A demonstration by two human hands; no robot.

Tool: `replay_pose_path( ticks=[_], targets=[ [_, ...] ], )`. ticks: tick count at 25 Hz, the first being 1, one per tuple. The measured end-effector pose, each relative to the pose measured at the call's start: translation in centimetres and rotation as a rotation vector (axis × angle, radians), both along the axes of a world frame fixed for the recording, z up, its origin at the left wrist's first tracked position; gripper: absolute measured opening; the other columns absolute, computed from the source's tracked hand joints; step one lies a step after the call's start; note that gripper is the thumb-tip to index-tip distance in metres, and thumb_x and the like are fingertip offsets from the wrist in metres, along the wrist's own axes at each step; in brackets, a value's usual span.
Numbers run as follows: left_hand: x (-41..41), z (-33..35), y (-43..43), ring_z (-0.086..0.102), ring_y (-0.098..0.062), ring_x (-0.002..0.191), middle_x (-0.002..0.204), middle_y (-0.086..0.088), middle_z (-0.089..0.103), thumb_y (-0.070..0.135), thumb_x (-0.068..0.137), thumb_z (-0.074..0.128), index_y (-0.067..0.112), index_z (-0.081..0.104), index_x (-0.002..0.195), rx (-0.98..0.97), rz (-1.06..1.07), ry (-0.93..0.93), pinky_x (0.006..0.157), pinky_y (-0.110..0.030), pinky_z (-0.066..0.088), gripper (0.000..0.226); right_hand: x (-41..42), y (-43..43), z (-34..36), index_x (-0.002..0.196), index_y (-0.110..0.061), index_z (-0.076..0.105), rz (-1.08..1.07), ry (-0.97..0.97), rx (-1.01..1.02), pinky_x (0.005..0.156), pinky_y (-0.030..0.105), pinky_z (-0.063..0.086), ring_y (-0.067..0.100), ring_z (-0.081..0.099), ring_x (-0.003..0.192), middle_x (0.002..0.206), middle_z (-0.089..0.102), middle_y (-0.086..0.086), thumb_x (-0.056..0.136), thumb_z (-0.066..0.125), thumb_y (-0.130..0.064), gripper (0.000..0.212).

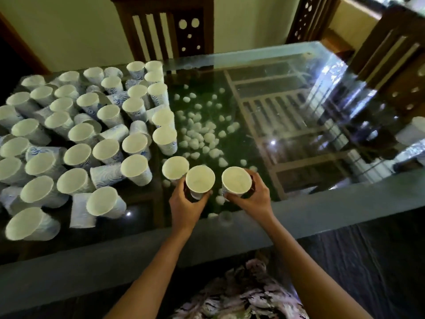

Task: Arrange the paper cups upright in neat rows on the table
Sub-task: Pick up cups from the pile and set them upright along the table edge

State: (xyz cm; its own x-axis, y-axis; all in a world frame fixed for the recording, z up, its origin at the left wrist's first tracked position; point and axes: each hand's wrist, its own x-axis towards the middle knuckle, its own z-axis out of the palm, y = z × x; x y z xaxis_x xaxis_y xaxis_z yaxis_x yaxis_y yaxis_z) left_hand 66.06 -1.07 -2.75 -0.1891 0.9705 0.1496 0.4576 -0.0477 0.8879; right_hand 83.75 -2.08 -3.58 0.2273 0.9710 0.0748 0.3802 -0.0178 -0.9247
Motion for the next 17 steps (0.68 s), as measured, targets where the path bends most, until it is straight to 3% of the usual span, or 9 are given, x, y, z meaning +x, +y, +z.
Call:
replay_pose_path(
  ticks=[3, 5, 8, 10, 17],
  targets=[
    [6.3, 0.7, 2.5, 0.049, -0.013, 0.114, 0.123, -0.007, 0.058, 0.017, 0.064, 0.083, 0.006, 0.052, 0.124, 0.009, -0.091, 0.003, 0.095, -0.023, 0.037, 0.068, 5.9, 1.5, 0.5, 0.117, -0.020, 0.049, -0.054, 0.015, 0.030, 0.085, 0.006, 0.045, -0.003, 0.055, 0.101, 0.111, 0.055, -0.013, 0.058, 0.088, -0.019, 0.071],
    [11.2, 0.5, 4.7, 0.048, -0.011, 0.114, 0.122, -0.002, 0.056, 0.018, 0.065, 0.083, 0.006, 0.051, 0.125, 0.012, -0.146, -0.002, 0.095, -0.023, 0.039, 0.069, 10.6, 2.9, 0.4, 0.116, -0.018, 0.050, -0.089, 0.014, 0.053, 0.086, 0.010, 0.047, 0.001, 0.057, 0.102, 0.112, 0.059, -0.006, 0.058, 0.088, -0.017, 0.070],
    [19.2, 0.0, 8.4, 0.056, -0.021, 0.112, 0.122, -0.011, 0.060, 0.015, 0.061, 0.085, 0.005, 0.054, 0.122, -0.003, -0.155, -0.030, 0.094, -0.029, 0.045, 0.069, 18.2, 5.5, 1.0, 0.114, -0.018, 0.052, -0.152, -0.021, 0.070, 0.085, 0.019, 0.050, 0.010, 0.059, 0.101, 0.111, 0.061, -0.001, 0.056, 0.089, -0.017, 0.069],
    [25.9, 0.3, 10.8, 0.058, -0.022, 0.108, 0.119, -0.014, 0.061, 0.011, 0.059, 0.086, 0.003, 0.055, 0.121, -0.018, -0.170, -0.080, 0.091, -0.026, 0.044, 0.069, 24.2, 7.2, 1.7, 0.113, -0.018, 0.053, -0.220, -0.028, 0.069, 0.085, 0.021, 0.051, 0.008, 0.059, 0.097, 0.108, 0.061, -0.003, 0.055, 0.089, -0.018, 0.068],
    [44.0, 2.0, 17.6, 0.048, -0.016, 0.116, 0.130, -0.010, 0.052, 0.013, 0.062, 0.084, 0.006, 0.046, 0.129, -0.134, -0.348, -0.223, 0.101, -0.030, 0.040, 0.077, 39.9, 11.3, 3.6, 0.123, -0.016, 0.049, -0.398, -0.041, 0.078, 0.089, 0.007, 0.042, 0.006, 0.054, 0.105, 0.115, 0.055, -0.008, 0.061, 0.087, -0.025, 0.073]
  ],
)
